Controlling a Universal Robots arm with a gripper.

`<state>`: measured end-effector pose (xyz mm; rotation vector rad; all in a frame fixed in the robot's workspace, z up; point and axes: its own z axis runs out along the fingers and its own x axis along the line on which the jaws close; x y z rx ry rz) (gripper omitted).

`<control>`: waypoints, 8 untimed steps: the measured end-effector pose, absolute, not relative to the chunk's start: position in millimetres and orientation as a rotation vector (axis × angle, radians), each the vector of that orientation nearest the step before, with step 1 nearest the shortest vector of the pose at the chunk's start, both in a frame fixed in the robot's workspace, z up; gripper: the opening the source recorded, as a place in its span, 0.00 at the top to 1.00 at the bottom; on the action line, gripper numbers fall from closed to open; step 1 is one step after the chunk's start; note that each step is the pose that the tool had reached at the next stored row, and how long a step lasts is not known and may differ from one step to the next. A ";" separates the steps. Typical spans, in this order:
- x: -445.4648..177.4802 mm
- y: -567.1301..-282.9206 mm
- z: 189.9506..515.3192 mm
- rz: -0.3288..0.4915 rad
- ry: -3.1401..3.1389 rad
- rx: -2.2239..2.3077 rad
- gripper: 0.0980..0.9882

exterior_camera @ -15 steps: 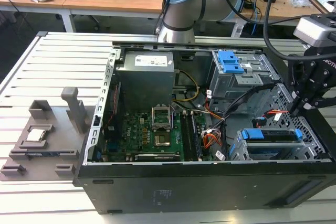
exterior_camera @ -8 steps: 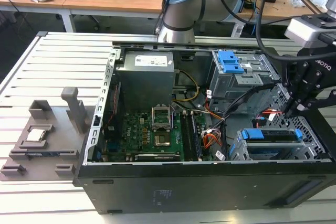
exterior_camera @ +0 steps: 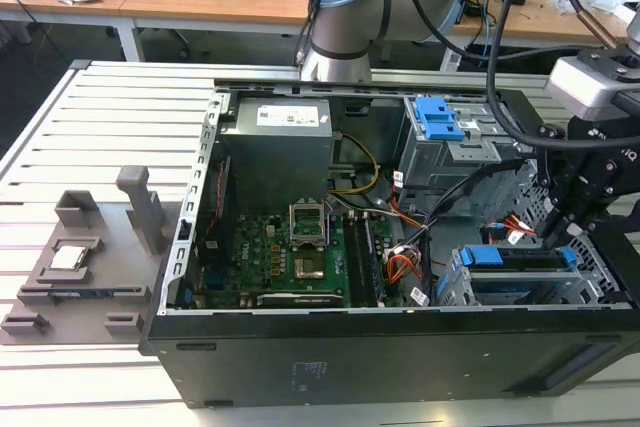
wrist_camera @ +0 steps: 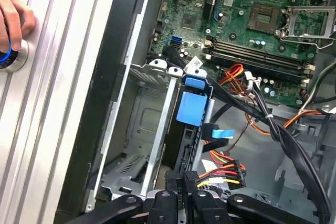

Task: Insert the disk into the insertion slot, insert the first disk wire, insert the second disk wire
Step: 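Insert the first disk wire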

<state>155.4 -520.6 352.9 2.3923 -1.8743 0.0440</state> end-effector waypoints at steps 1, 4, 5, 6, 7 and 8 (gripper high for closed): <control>155.3 -520.6 352.9 0.037 -1.895 2.382 0.92; 155.3 -520.6 352.8 0.016 -1.964 2.344 0.92; 155.2 -520.6 352.8 0.013 -1.976 2.336 0.92; 155.2 -520.6 352.8 0.006 -2.007 2.315 0.92; 155.2 -520.6 352.7 -0.001 -2.036 2.295 0.92; 155.2 -520.6 352.6 -0.005 -2.056 2.281 0.92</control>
